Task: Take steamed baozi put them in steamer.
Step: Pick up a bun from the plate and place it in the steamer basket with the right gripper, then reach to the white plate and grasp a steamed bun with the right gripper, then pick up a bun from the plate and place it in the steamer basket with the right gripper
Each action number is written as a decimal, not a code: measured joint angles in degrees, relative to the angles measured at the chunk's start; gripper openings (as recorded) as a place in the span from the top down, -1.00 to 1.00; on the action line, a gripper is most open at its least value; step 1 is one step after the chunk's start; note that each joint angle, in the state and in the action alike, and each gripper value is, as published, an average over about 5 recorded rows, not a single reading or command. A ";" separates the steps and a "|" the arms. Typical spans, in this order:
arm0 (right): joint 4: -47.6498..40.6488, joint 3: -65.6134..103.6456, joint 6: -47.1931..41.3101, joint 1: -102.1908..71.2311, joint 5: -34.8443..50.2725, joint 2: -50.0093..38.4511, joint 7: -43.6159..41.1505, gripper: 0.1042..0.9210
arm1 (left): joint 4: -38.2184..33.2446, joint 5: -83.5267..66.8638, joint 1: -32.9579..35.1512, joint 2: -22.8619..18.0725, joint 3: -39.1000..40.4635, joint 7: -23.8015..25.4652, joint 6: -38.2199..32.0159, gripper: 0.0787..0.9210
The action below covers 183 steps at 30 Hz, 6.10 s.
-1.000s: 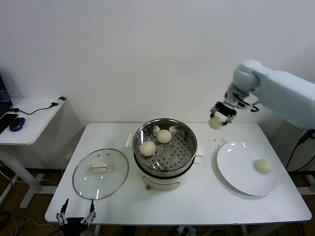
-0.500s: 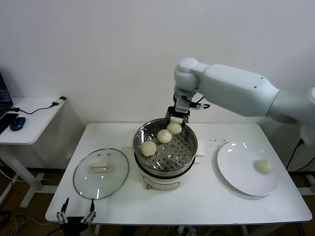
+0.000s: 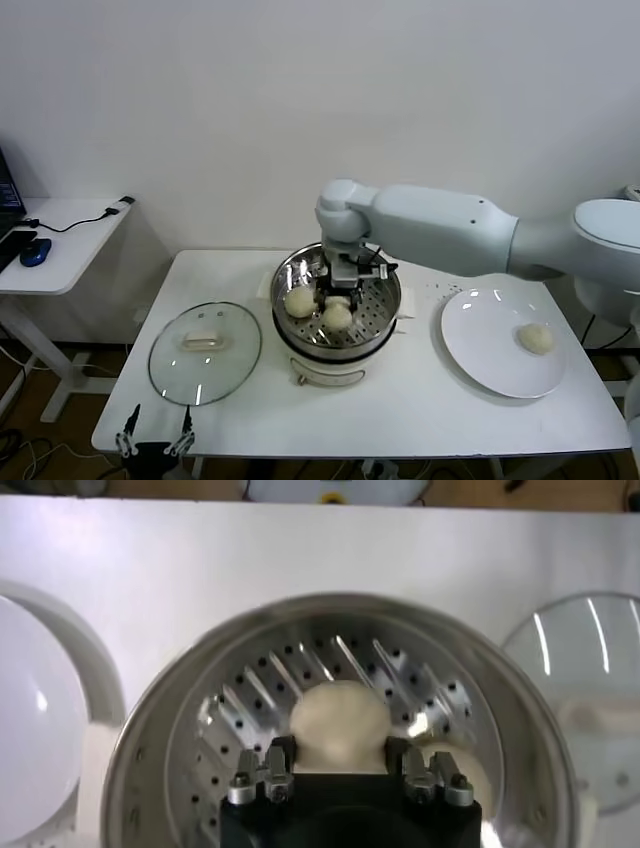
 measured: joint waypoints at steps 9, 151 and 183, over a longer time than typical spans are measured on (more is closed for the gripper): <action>1.17 -0.24 0.00 -1.38 -1.31 -0.03 0.83 -0.40 | 0.18 0.03 0.02 0.01 0.15 0.03 -0.09 -0.77; -11.27 -17.01 -42.79 16.97 47.07 -16.95 14.28 -0.07 | -1.83 2.08 1.70 0.02 3.17 0.01 -1.24 -0.77; -7.70 -34.91 -48.47 17.26 64.58 2.33 25.96 -0.11 | 0.75 -0.71 0.82 1.56 2.04 -0.79 -2.21 -0.77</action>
